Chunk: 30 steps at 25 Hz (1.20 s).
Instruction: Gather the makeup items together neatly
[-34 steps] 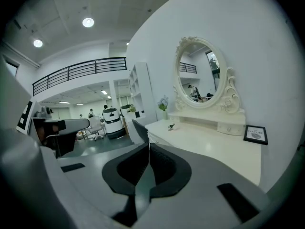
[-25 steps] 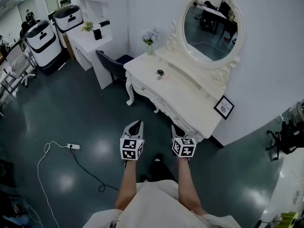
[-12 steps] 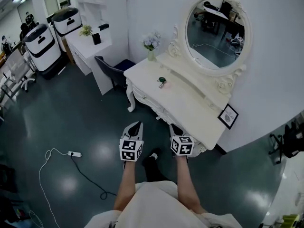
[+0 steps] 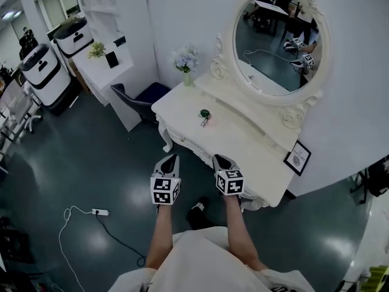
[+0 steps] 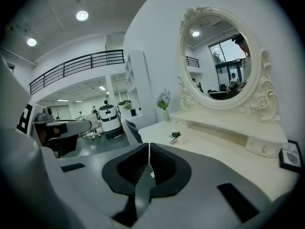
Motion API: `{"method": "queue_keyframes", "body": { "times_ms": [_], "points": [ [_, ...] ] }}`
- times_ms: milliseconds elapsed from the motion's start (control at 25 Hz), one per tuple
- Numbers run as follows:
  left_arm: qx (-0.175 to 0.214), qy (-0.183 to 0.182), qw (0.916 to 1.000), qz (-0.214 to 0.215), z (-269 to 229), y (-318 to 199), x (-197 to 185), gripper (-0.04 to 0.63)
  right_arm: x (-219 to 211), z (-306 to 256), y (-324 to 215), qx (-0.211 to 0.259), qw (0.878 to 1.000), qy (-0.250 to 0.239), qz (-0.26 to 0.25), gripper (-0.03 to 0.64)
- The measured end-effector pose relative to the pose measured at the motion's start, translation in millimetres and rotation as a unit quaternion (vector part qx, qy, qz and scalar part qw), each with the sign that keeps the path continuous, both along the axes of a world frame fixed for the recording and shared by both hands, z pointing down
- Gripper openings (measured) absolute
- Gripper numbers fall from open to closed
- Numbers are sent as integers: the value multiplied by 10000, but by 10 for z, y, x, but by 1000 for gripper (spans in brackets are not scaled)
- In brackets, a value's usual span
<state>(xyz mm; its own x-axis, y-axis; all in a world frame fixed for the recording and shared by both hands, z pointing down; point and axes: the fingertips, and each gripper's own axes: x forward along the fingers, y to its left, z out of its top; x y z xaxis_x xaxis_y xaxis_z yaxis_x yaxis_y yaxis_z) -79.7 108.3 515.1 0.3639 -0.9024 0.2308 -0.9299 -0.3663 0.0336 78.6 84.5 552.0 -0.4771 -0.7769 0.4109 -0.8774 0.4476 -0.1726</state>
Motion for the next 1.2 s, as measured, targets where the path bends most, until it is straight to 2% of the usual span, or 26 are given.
{"method": "queue_keyframes", "body": {
  "times_ms": [600, 880, 1200],
  "points": [
    [-159, -136, 9997, 141, 125, -1863, 109, 15, 27, -16, -1916, 135, 9998, -66, 103, 43],
    [-438, -104, 9989, 131, 419, -2196, 139, 15, 74, 324, -2229, -167, 9998, -37, 101, 41],
    [-796, -160, 9960, 364, 747, -2537, 177, 15, 120, 638, -2392, -525, 9984, 38, 215, 41]
  ]
}}
